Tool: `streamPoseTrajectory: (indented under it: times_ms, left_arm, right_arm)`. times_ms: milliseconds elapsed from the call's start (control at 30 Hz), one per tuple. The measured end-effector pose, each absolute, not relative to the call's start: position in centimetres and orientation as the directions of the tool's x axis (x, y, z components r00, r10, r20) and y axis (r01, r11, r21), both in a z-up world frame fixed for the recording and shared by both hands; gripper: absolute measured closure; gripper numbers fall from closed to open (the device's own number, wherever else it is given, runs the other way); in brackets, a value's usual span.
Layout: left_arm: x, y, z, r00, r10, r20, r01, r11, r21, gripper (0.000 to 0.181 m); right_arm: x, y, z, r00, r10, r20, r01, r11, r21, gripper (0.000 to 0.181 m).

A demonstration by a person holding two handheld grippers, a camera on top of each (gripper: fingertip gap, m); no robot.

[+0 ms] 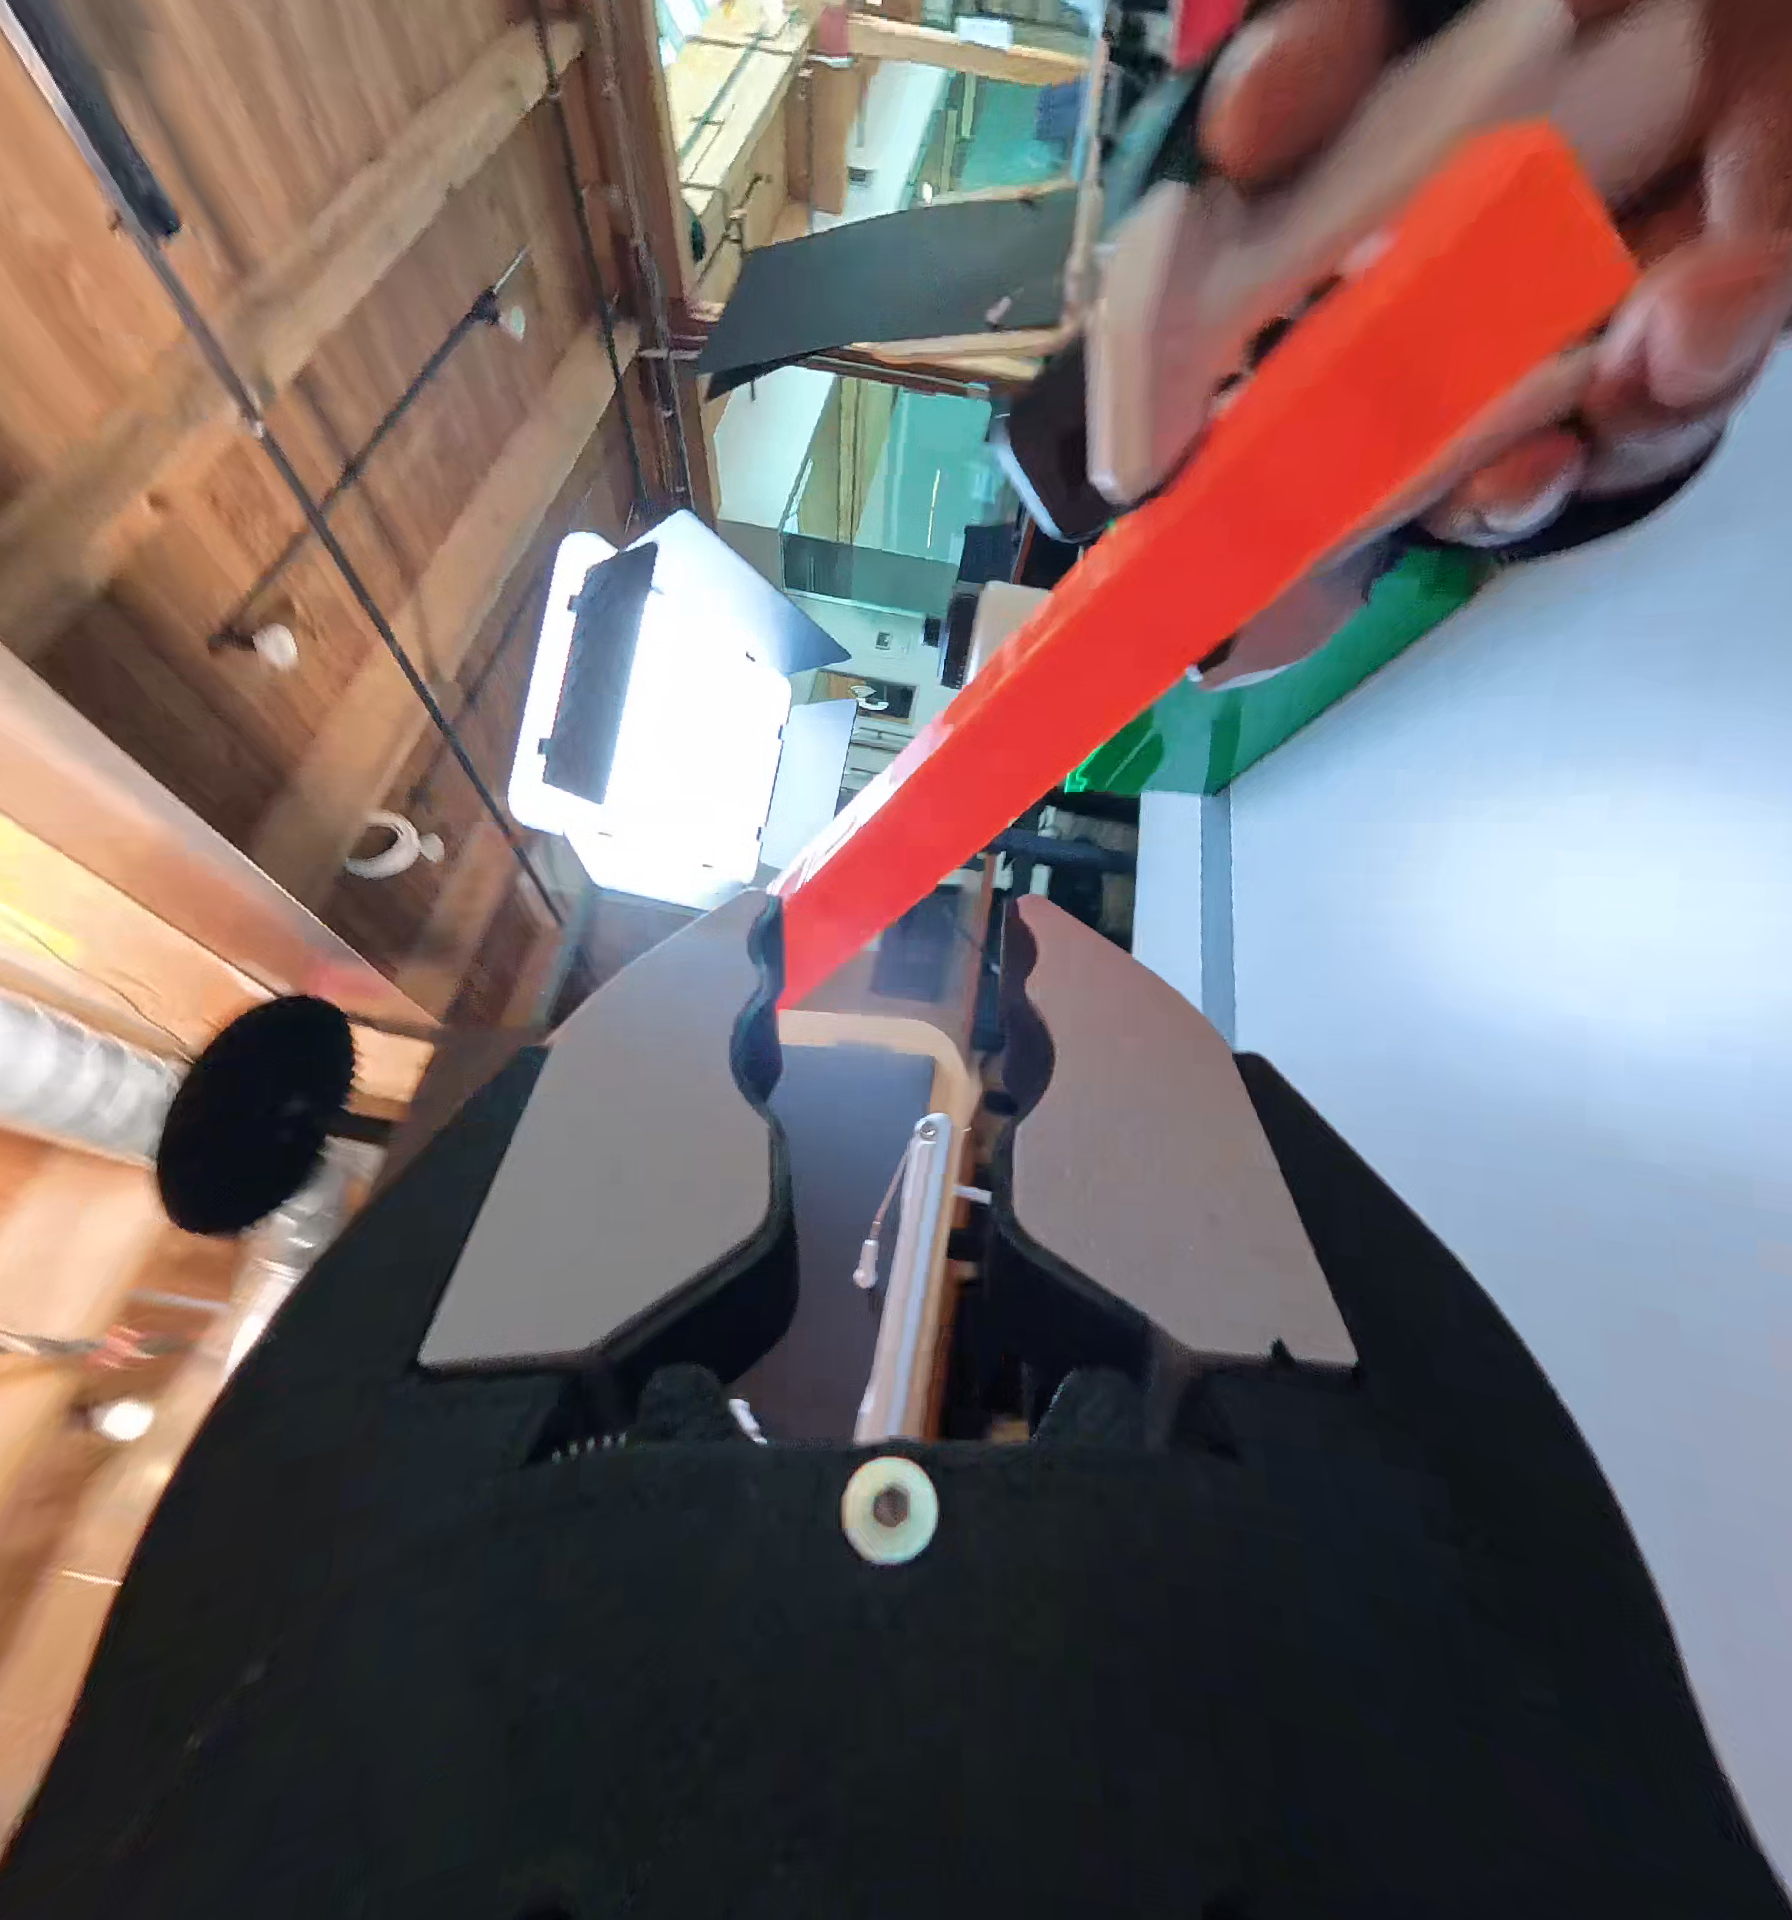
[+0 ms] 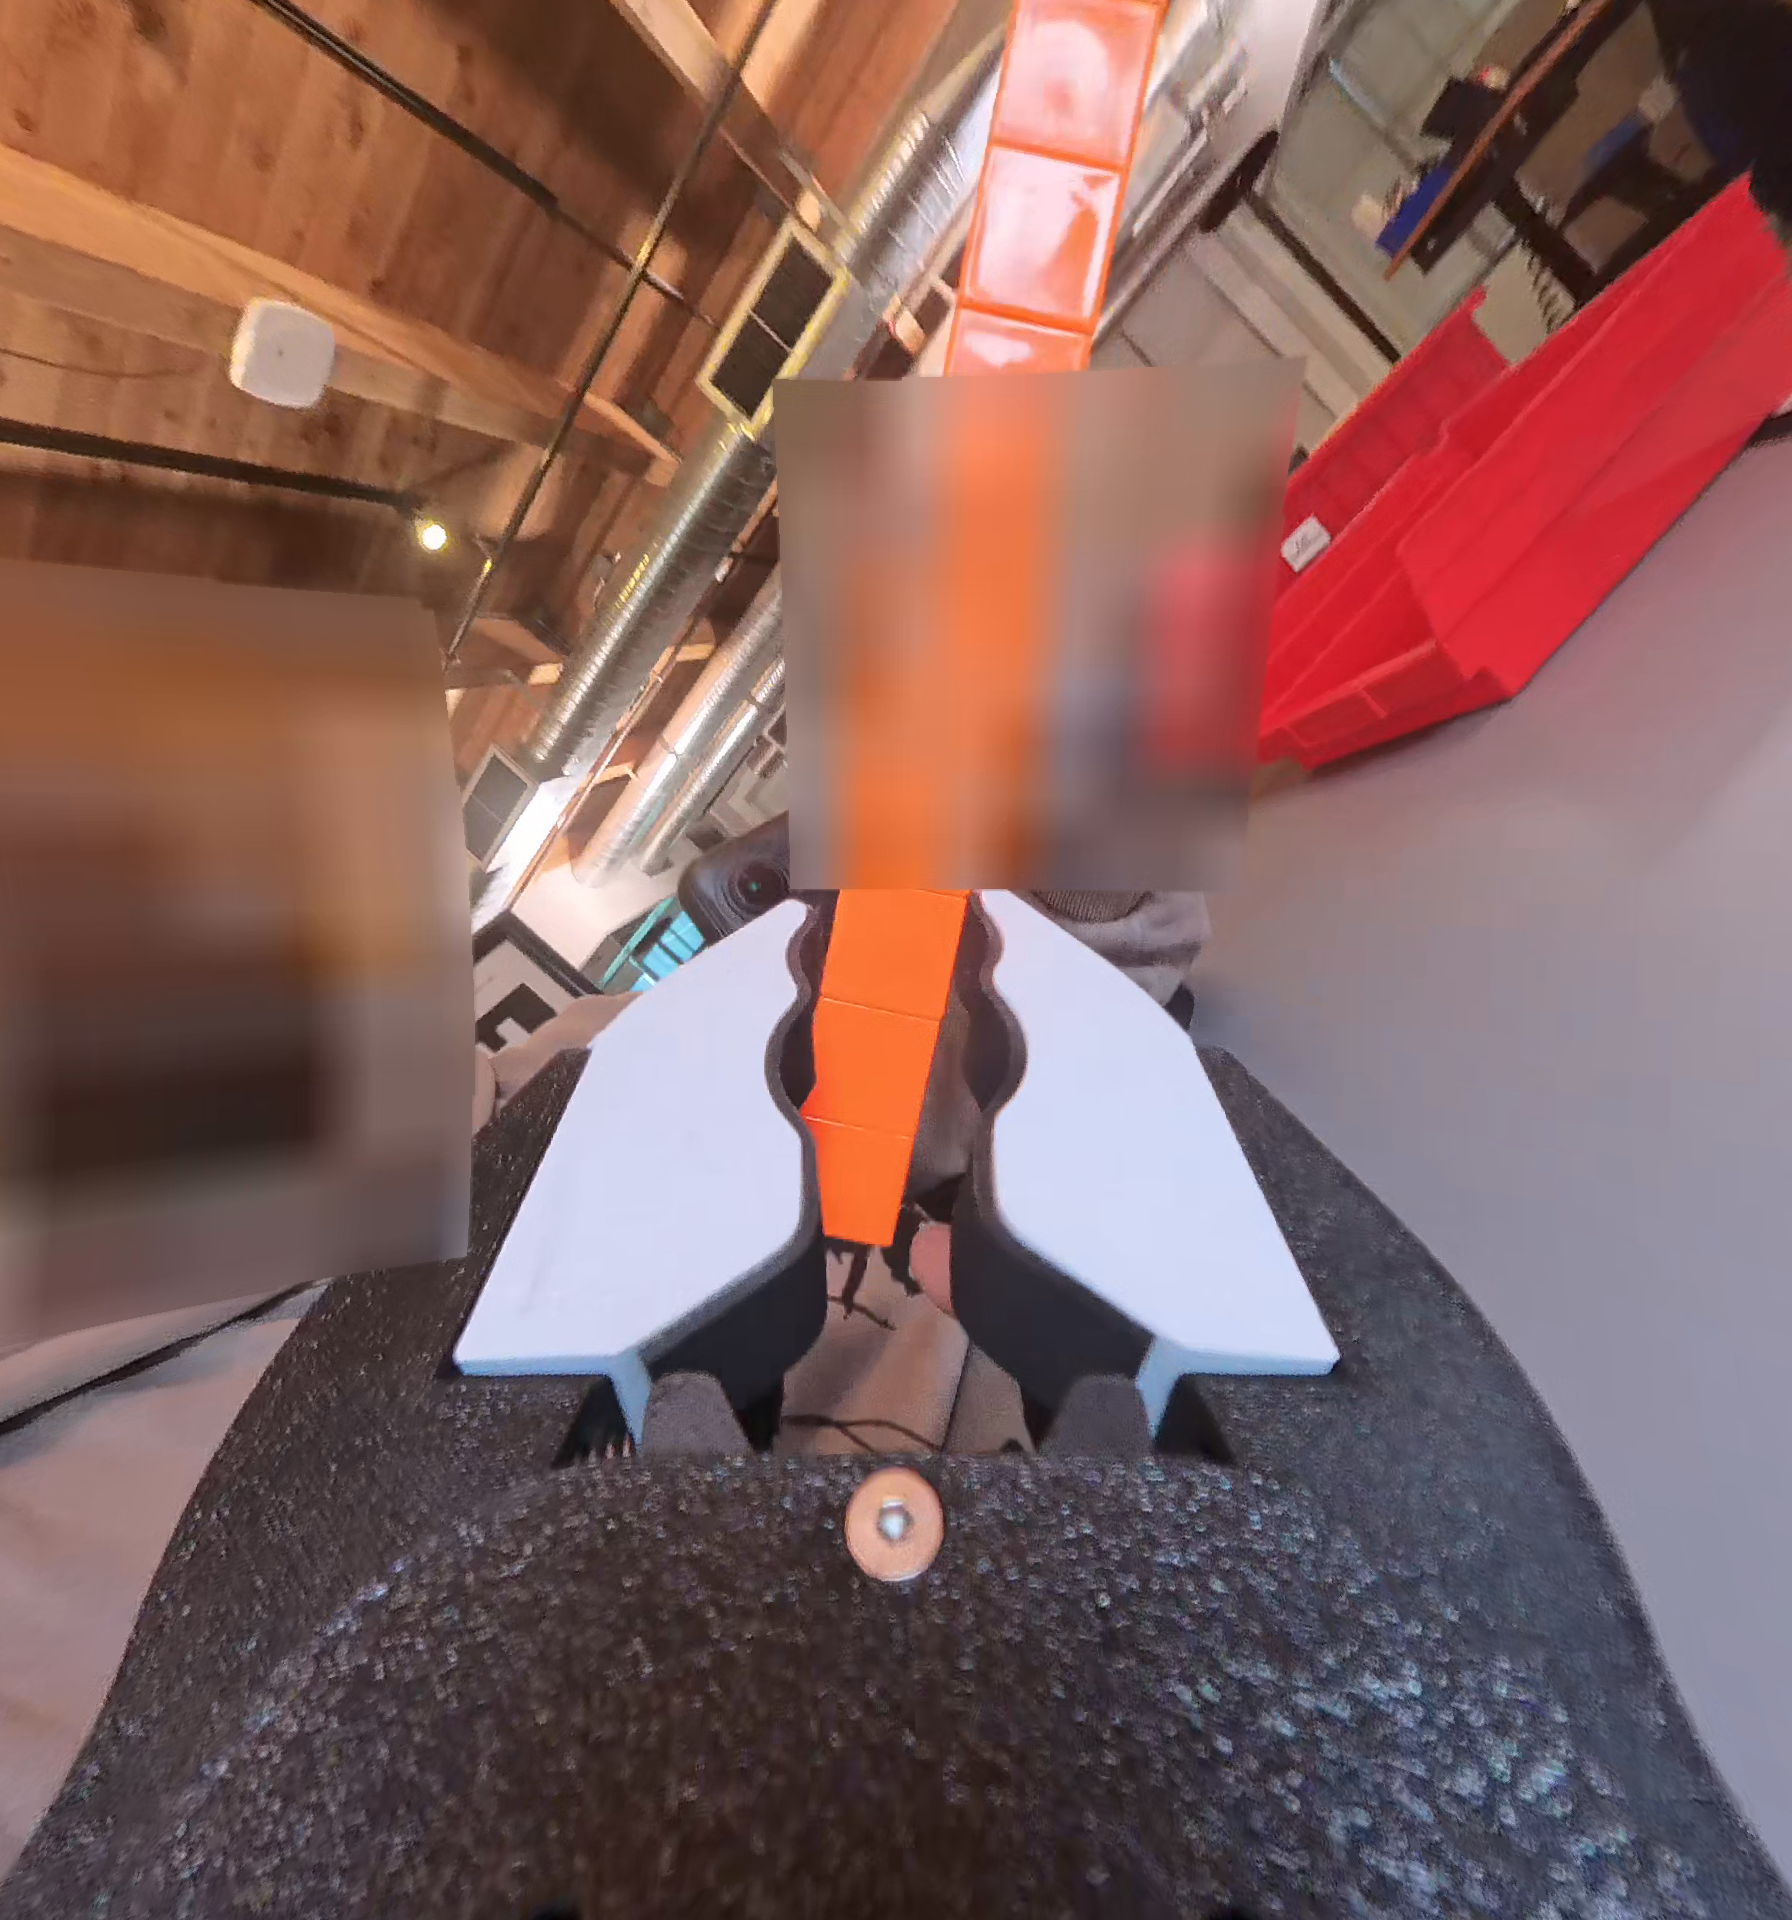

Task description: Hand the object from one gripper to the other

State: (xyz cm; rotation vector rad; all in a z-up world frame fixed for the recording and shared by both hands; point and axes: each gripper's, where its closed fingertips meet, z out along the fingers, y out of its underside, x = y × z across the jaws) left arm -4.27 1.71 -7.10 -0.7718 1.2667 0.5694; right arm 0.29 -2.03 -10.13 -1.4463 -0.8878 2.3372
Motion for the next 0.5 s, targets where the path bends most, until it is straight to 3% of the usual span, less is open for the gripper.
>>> streamPoseTrajectory:
  times_ms: [100, 200, 267, 333, 500]
  left_arm:
    - [-5.5, 1.9, -4.9, 0.498, -0.346, -0.795, -0.551, 0.582, -0.598, 0.145]
    - [-5.1, 1.9, -4.2, 0.577, -0.747, -0.33, -0.131, 0.314, -0.94, 0.143]
    - [-3.9, 1.4, -4.6, 0.443, -0.897, -0.005, 0.095, 0.052, -0.994, 0.14]
    - [-2.6, 1.1, -5.4, 0.299, -0.93, 0.212, 0.201, -0.155, -0.967, 0.134]
    - [0.5, -0.9, -7.0, 0.1, -0.929, 0.355, 0.208, -0.33, -0.921, 0.139]
  right_arm:
    - [0.8, -1.0, -9.6, -0.425, 0.652, -0.628, -0.006, -0.696, -0.718, 0.157]
    - [0.8, -0.6, -9.6, -0.307, 0.829, -0.467, -0.085, -0.513, -0.854, 0.157]
    - [0.5, -0.7, -9.7, -0.221, 0.912, -0.345, -0.117, -0.376, -0.919, 0.157]
    - [0.2, -1.2, -9.6, -0.169, 0.952, -0.255, -0.131, -0.278, -0.952, 0.157]
    - [-1.1, -1.4, -10.7, -0.04, 0.988, -0.149, -0.085, -0.152, -0.985, 0.158]
